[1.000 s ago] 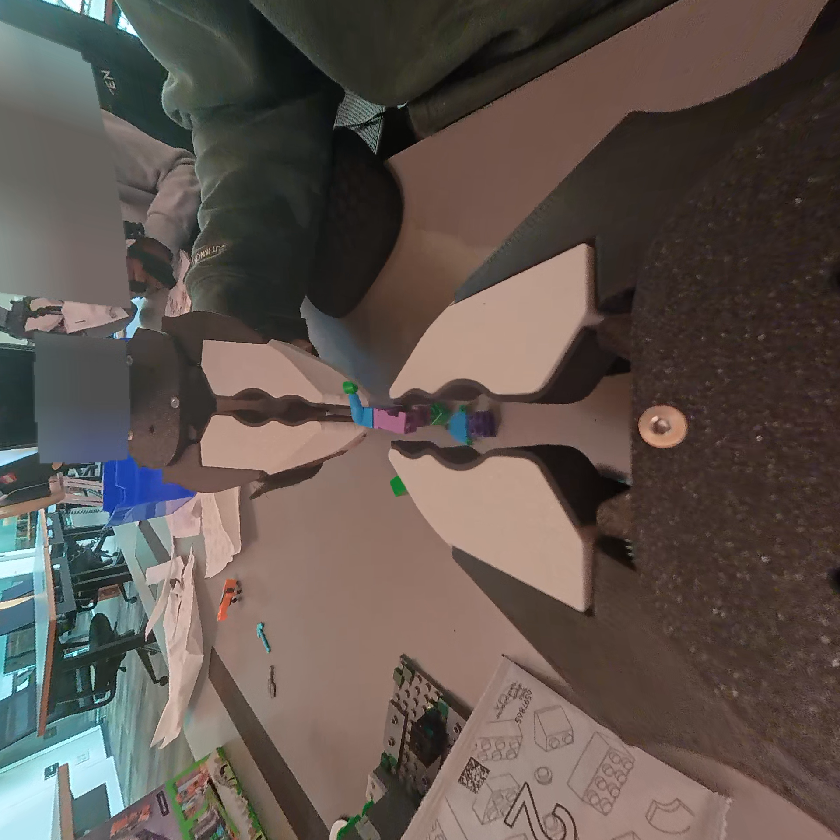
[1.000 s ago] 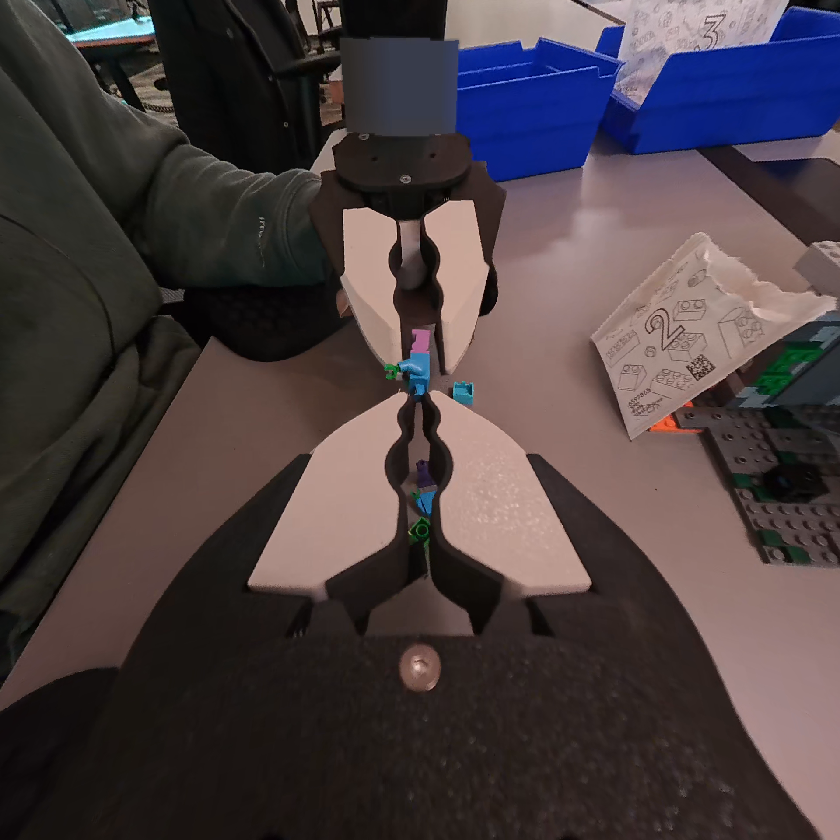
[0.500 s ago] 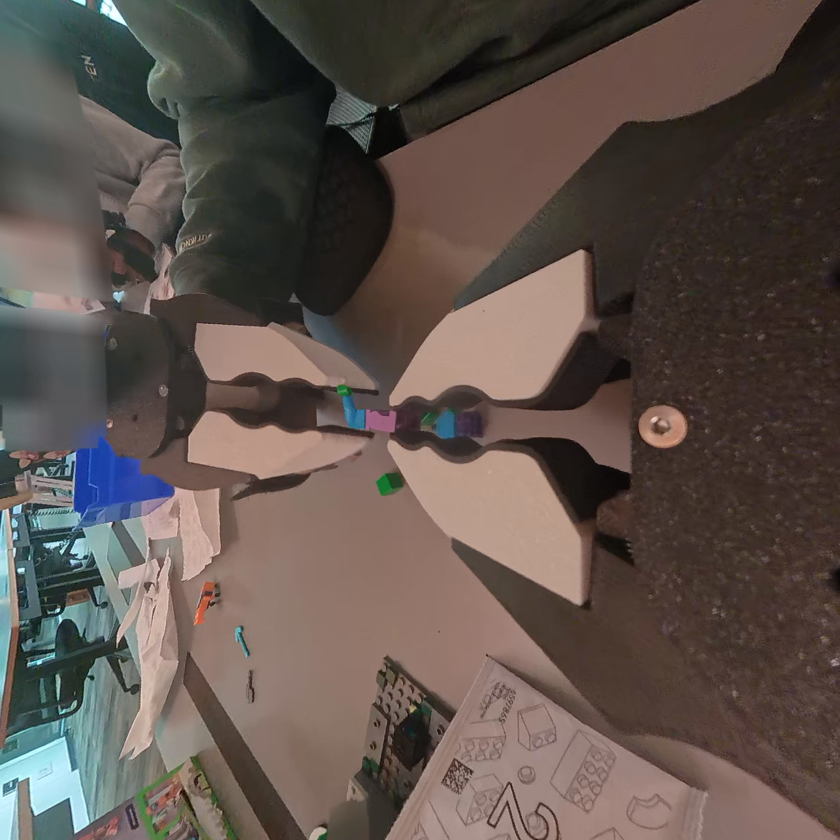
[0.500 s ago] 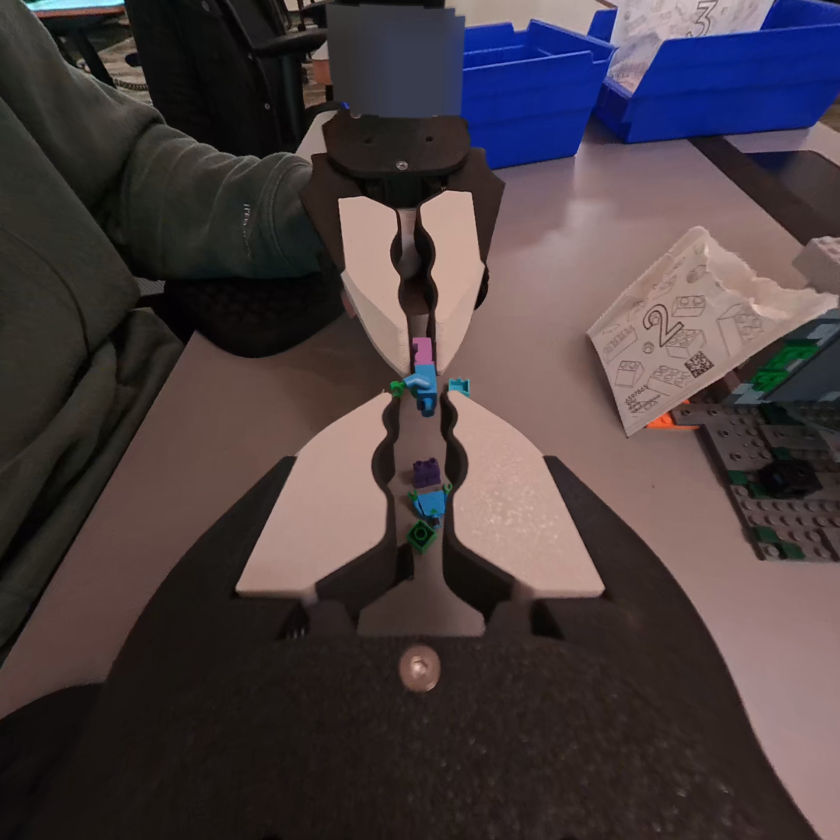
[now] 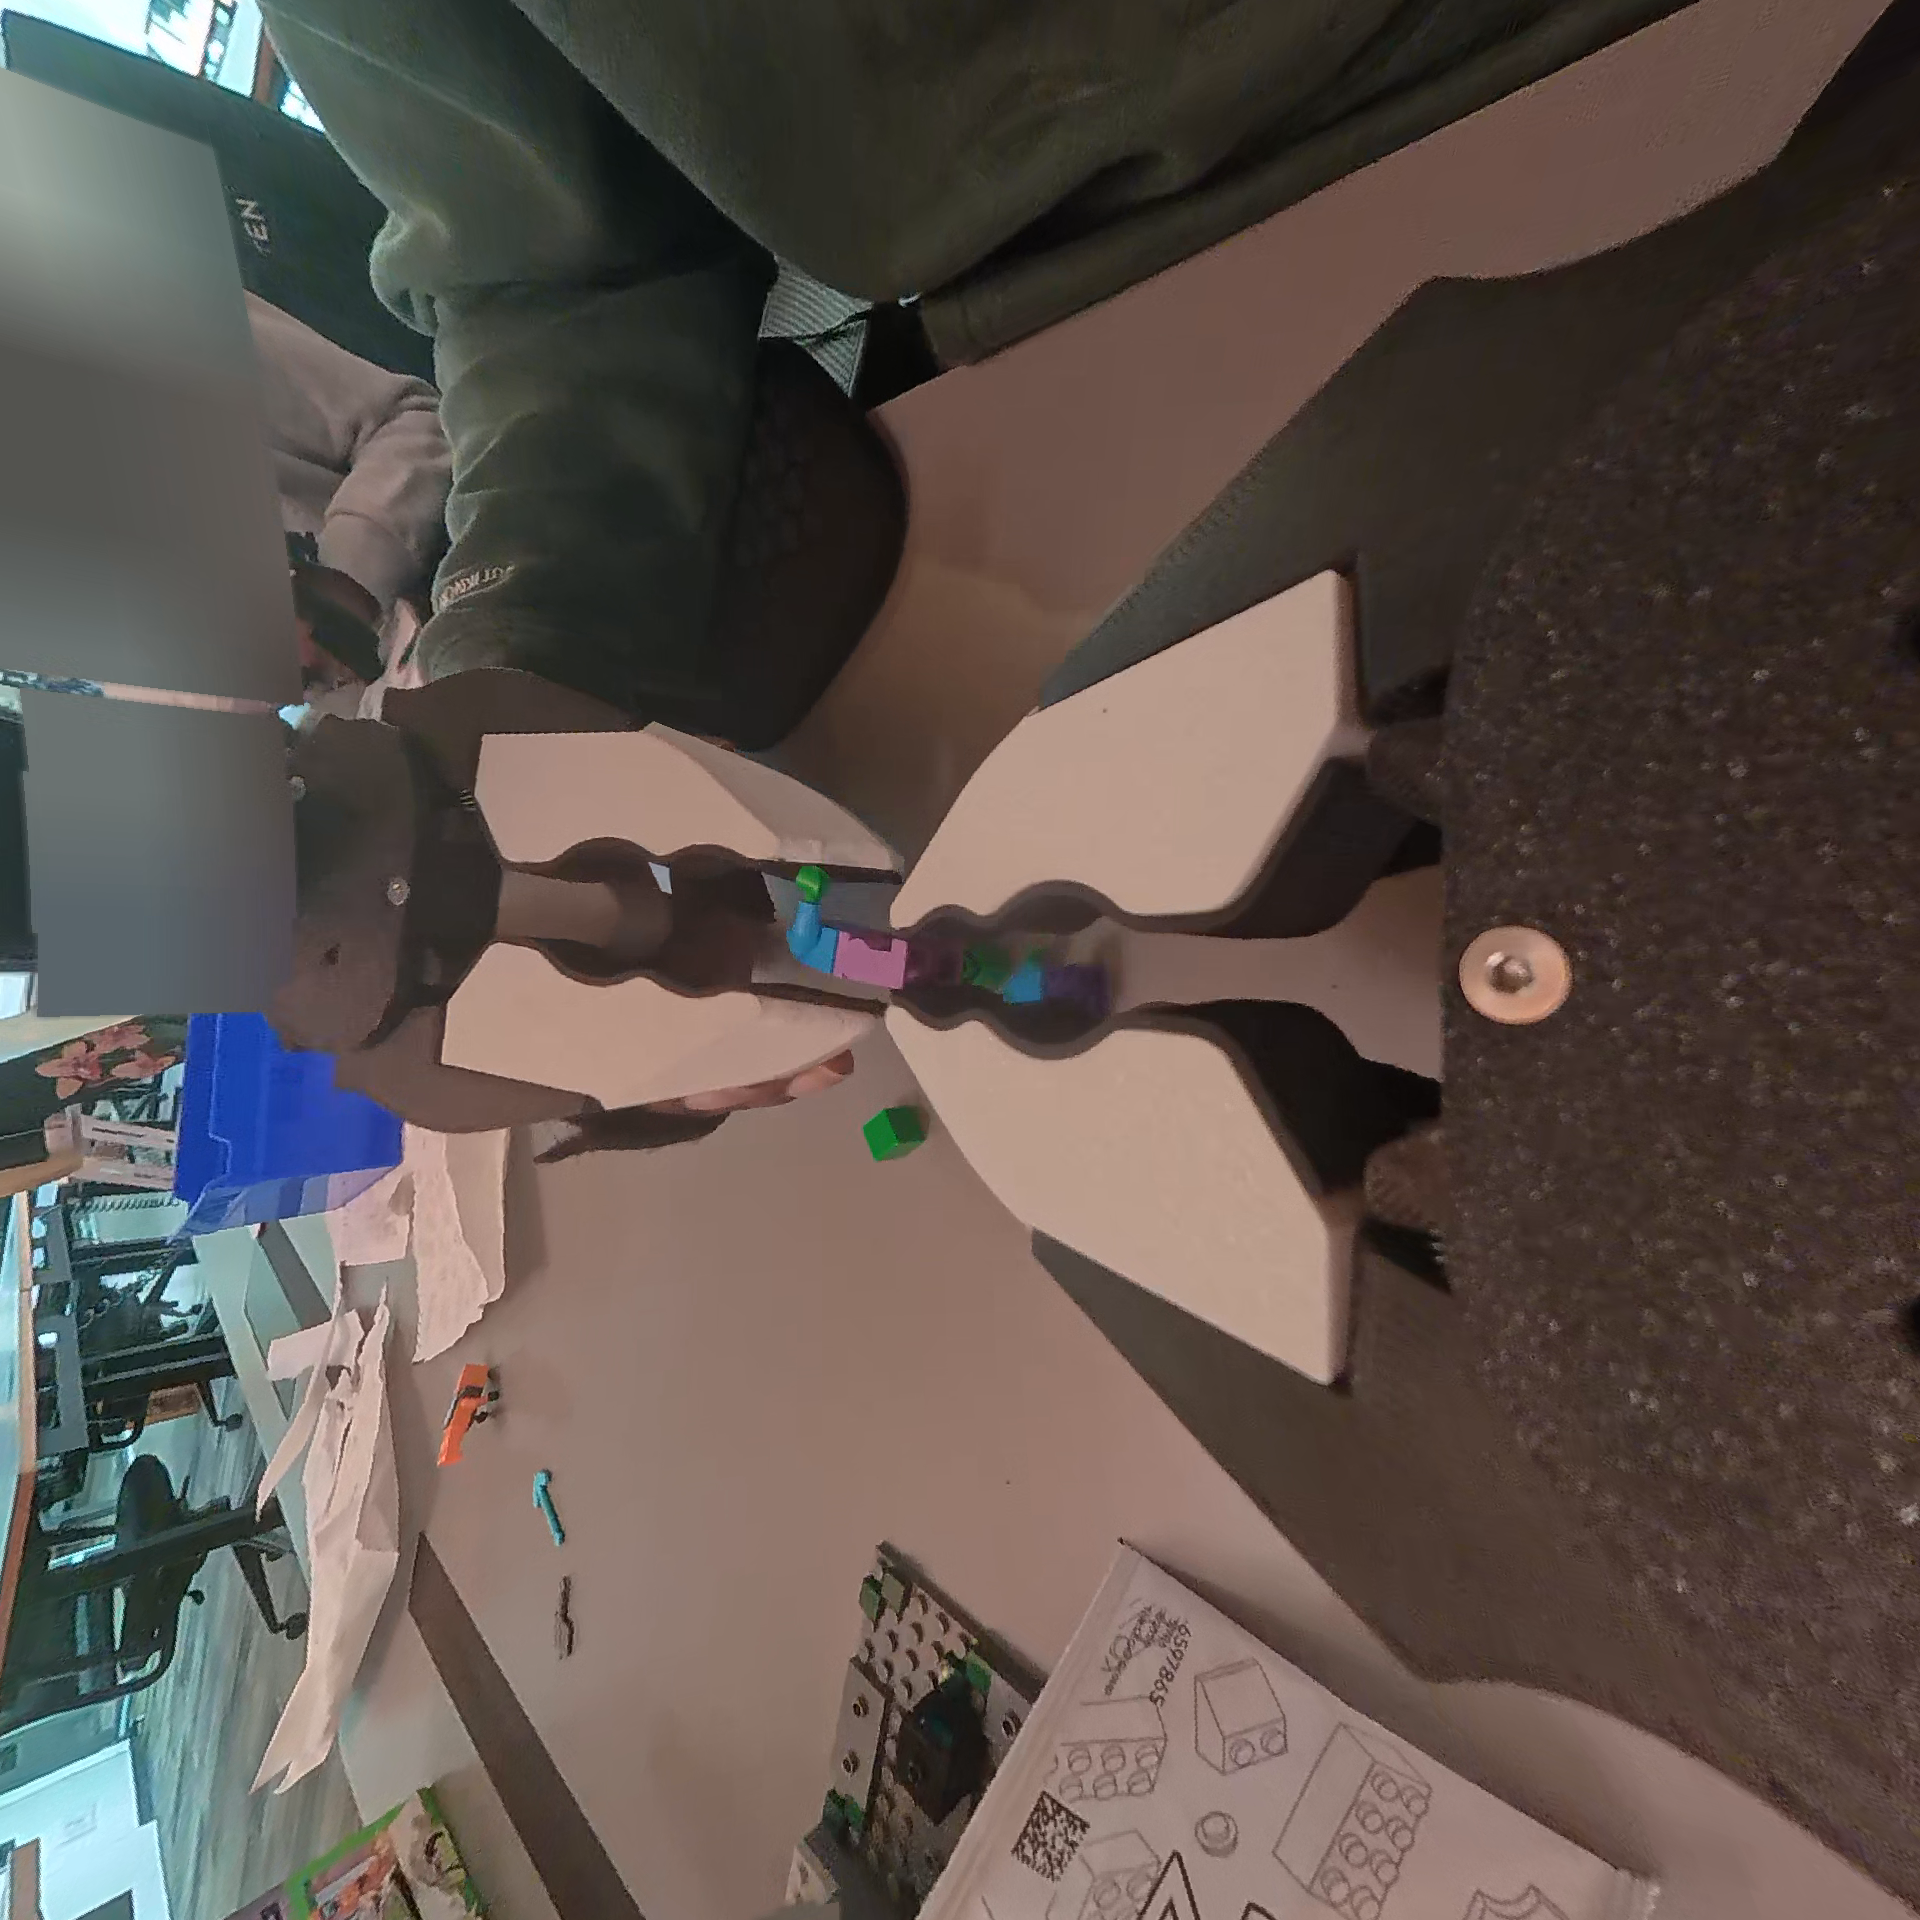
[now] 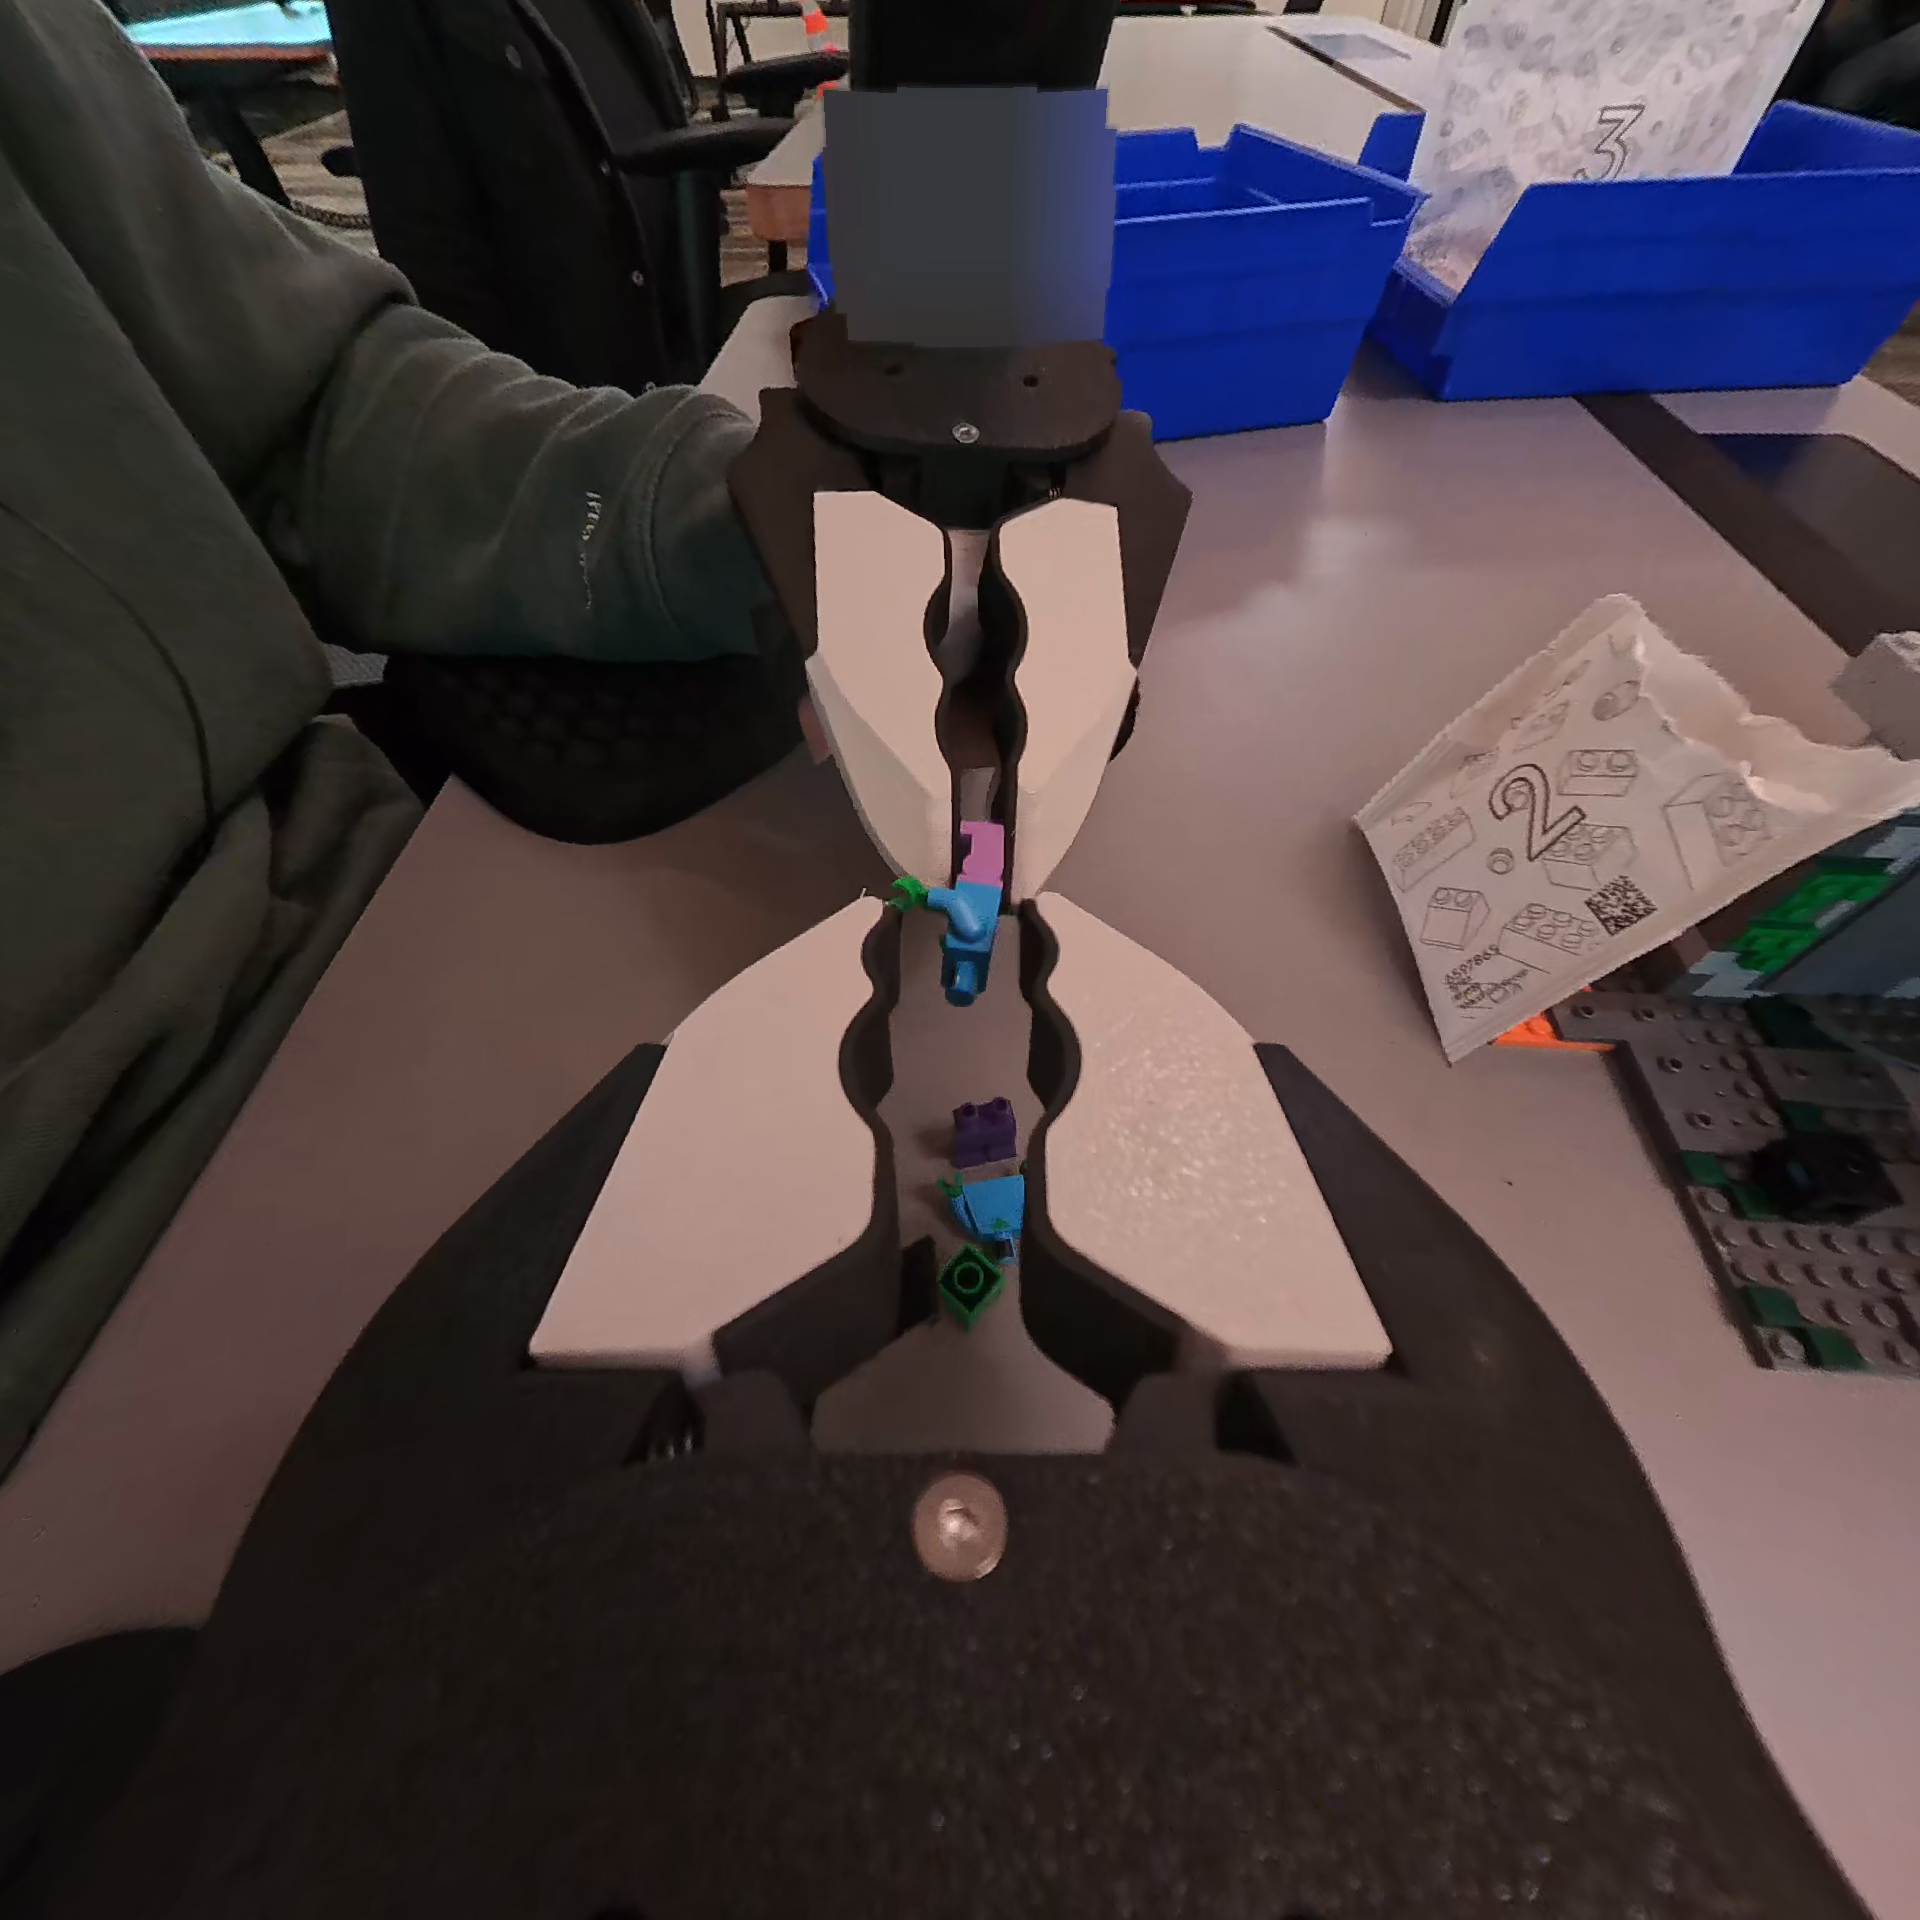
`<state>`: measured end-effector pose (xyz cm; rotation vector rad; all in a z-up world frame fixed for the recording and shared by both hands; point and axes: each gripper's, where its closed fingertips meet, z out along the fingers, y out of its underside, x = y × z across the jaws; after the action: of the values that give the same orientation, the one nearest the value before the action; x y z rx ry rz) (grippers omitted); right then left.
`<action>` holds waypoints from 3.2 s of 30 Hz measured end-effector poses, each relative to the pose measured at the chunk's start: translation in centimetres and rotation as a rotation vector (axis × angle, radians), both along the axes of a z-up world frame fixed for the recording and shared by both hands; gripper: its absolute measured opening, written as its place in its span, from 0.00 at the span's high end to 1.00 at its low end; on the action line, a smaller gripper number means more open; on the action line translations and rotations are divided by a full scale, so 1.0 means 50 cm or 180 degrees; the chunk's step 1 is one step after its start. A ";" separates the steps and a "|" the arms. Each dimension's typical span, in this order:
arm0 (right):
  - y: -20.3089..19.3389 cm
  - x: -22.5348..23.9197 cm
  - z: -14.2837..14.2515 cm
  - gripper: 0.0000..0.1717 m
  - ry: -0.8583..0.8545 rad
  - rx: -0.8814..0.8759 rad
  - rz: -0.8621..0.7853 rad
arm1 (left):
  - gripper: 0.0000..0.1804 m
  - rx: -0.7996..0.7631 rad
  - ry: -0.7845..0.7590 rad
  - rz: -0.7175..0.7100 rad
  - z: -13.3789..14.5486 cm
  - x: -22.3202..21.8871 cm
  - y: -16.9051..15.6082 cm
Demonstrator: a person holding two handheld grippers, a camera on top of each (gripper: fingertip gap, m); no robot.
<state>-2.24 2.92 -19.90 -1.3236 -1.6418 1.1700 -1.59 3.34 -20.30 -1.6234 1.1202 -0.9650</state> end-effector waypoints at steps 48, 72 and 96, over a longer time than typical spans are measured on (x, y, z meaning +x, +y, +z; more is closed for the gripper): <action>0.056 0.047 -0.010 0.96 -0.0284 -0.0192 -0.0236 | 0.96 0.0316 -0.0099 0.0166 0.041 -0.051 0.028; 0.055 0.031 -0.098 0.89 -0.0832 0.0067 -0.0375 | 0.91 0.0164 0.0649 0.0210 -0.068 -0.040 0.025; 0.109 0.060 -0.090 0.90 -0.0811 0.0195 -0.0831 | 0.92 -0.0052 0.1880 0.0228 -0.160 -0.121 0.022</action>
<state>0.76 8.38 -24.37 -1.6436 -1.6038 0.8177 -7.62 4.43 -28.31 -2.0127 1.4261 -0.4490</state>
